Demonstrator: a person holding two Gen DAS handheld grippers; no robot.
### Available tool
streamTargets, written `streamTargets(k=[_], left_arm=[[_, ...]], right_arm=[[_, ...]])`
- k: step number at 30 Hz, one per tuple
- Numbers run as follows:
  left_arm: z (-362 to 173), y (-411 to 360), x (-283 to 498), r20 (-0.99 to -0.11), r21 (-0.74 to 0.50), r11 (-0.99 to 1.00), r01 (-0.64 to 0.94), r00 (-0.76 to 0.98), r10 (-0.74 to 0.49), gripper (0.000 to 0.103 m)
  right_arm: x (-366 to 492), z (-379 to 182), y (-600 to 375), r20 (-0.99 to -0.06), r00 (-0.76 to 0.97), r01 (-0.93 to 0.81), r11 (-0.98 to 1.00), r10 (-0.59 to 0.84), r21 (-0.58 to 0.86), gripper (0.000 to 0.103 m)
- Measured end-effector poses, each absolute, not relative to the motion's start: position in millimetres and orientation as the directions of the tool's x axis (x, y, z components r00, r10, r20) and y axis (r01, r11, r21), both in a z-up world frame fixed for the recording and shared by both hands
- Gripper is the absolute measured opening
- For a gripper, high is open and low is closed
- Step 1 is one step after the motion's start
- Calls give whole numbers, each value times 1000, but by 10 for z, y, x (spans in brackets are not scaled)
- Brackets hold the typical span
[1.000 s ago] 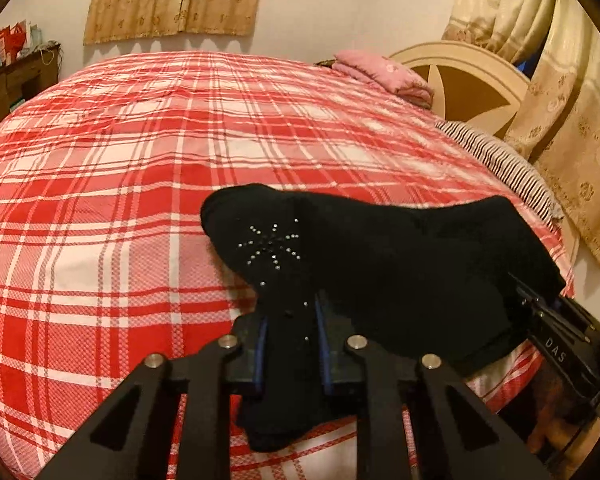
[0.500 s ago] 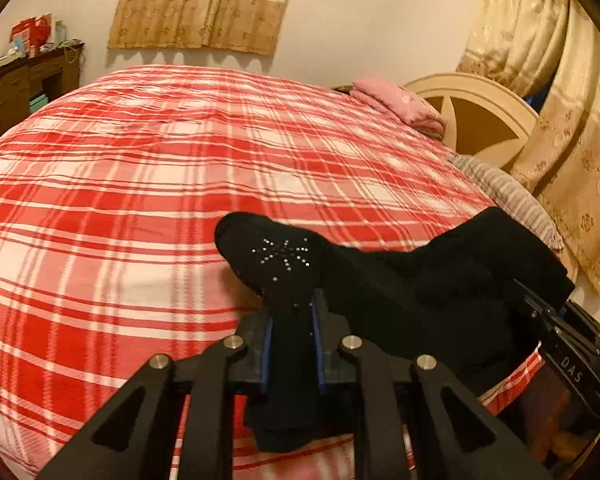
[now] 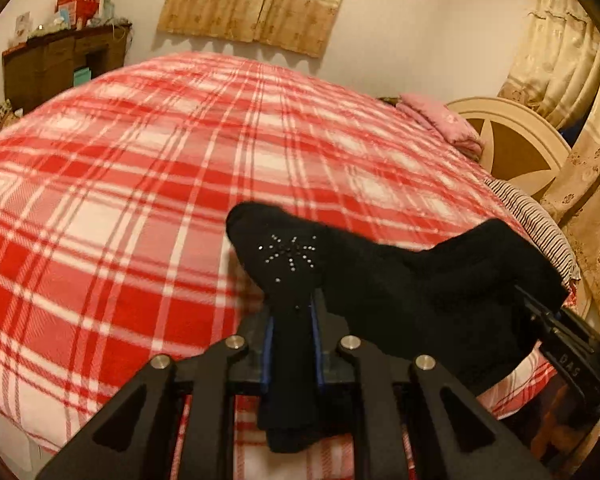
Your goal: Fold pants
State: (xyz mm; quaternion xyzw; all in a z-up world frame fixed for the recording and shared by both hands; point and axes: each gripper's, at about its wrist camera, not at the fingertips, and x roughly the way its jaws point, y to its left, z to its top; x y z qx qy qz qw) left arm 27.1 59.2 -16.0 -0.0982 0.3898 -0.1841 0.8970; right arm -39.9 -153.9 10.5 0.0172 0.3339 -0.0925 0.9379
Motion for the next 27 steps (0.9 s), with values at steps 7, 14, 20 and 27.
streamTargets(k=[7,14,20,27], left_arm=[[-311,617,273,-699,-351,896,271,560,-443,25],[-87,716,283,-655,-334,895,296,610,-446,65],[-165,611,456,-694,-255,920,296,607,-387,77],[-417,522,564,-736,-357,903,239,523,-429,51]], right_arm=[[-483,-261,-1843,-711,689,245,969,-143,42,35],[-516,-390,-1912,-718,685,242,968,-120,69,35],[-509,-421,-1962,-718,687,240,968,-110,81,35],[-498,-443,-1977,-720,686,240,967,-104,88,36]])
